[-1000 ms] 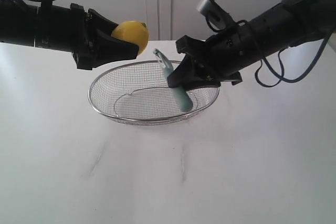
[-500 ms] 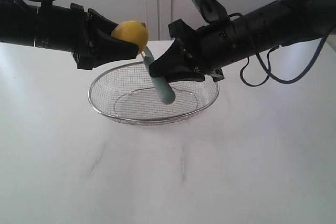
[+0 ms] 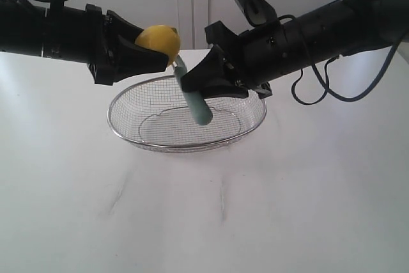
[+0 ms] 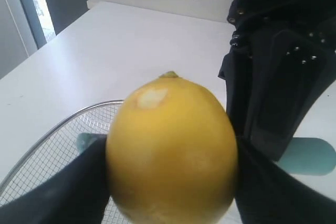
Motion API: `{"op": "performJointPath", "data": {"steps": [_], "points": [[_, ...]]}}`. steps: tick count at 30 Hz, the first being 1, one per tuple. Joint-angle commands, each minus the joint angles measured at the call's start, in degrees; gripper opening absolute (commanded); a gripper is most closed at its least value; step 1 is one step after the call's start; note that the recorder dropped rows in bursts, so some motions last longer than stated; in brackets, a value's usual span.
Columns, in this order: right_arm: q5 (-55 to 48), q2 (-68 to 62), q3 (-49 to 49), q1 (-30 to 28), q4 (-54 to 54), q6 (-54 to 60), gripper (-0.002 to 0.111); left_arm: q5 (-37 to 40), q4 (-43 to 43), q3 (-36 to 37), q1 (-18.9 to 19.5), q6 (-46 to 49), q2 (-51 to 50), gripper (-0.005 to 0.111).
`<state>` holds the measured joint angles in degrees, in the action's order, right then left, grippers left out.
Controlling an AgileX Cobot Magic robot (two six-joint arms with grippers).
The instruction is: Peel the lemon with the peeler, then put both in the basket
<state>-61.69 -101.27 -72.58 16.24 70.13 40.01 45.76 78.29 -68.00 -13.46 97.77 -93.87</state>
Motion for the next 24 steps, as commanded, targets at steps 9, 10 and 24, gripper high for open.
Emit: {"op": "performJointPath", "data": {"steps": [9,10,24], "points": [[4.68,3.06,0.11,-0.26,0.92,-0.18,0.000,0.79,1.34,-0.05,0.20,0.12,0.37,0.000],[4.95,3.35,0.11,-0.26,0.92,-0.18,0.000,0.79,1.34,-0.05,0.20,0.12,0.37,0.000],[6.34,5.35,0.11,-0.26,0.26,-1.06,0.000,0.51,1.33,-0.05,0.20,0.00,0.37,0.000]]}}
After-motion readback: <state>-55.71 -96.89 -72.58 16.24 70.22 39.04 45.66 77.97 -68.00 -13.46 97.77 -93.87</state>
